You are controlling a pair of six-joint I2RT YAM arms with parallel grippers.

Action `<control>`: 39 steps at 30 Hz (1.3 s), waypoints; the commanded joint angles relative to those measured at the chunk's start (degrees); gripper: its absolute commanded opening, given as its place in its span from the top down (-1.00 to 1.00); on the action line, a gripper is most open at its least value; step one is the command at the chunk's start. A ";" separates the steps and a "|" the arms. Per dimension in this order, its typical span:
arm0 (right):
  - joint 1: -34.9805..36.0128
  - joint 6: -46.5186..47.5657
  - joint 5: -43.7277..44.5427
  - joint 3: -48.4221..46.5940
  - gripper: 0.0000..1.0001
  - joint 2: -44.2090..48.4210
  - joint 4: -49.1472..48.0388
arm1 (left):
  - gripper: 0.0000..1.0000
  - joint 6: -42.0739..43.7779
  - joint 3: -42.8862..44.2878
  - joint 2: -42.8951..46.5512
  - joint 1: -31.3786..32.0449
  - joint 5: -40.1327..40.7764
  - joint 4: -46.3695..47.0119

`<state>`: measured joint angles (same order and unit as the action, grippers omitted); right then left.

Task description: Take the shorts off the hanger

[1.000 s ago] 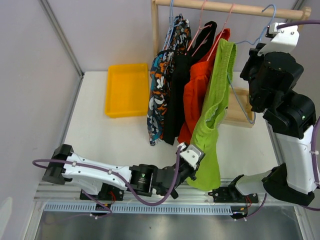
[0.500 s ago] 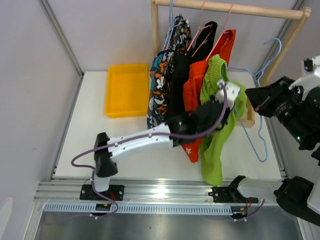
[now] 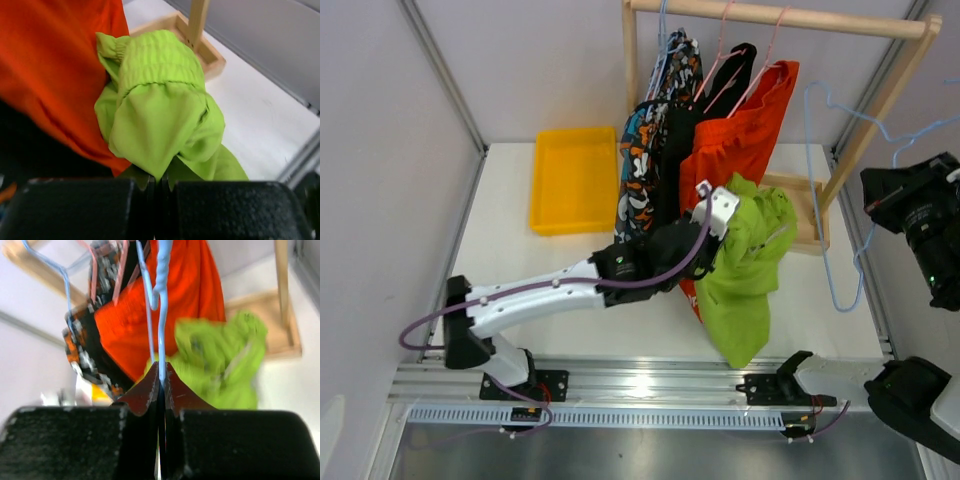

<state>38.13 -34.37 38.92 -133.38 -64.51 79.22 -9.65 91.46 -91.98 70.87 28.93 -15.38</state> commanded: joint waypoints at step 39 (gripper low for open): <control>-41.73 18.73 -32.24 -16.73 1.00 -41.74 -30.26 | 1.00 -19.35 -28.44 42.50 27.48 27.67 -18.72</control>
<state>-1.23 -14.92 9.45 -147.04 -102.41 52.38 -25.26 64.07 -51.62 98.02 53.49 -31.48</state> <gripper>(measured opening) 0.047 0.026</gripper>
